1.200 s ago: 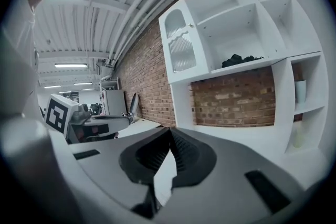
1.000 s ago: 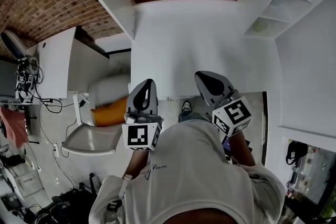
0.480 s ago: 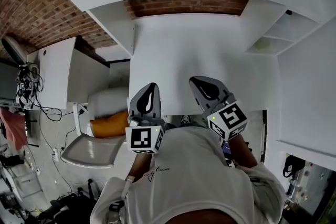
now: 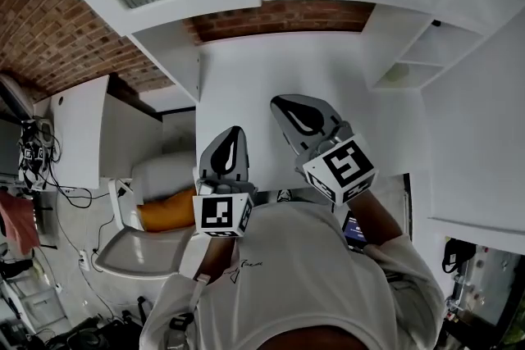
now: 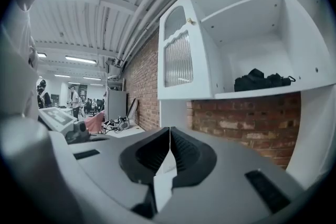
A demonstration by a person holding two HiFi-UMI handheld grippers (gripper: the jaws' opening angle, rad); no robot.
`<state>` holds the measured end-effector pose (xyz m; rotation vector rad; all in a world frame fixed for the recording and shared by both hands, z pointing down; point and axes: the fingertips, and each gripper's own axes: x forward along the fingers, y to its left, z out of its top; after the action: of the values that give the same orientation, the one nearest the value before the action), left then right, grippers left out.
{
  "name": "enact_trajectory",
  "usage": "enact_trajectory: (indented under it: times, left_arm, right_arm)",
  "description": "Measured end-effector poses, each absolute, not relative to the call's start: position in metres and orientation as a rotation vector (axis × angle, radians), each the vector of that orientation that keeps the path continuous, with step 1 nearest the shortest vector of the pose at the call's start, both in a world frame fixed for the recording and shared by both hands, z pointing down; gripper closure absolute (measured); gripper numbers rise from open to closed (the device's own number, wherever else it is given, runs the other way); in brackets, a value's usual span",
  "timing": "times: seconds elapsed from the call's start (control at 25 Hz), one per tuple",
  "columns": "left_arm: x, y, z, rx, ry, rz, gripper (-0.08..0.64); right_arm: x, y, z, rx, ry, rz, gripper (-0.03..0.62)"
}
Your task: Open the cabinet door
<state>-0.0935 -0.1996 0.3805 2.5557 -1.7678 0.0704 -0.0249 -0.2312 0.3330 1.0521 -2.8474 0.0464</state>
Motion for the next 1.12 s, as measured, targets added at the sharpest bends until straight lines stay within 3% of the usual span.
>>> enact_trajectory:
  times: [0.44, 1.12]
  left_arm:
    - [-0.097, -0.201, 0.370, 2.598, -1.749, 0.050, 0.543]
    - [-0.091, -0.194, 0.386, 2.564, -1.724, 0.045, 0.543]
  right_arm:
    - [-0.035, -0.296, 0.256, 1.277, -2.911, -0.080, 0.566]
    - [-0.035, -0.347, 0.235, 1.420, -2.835, -0.101, 0.565]
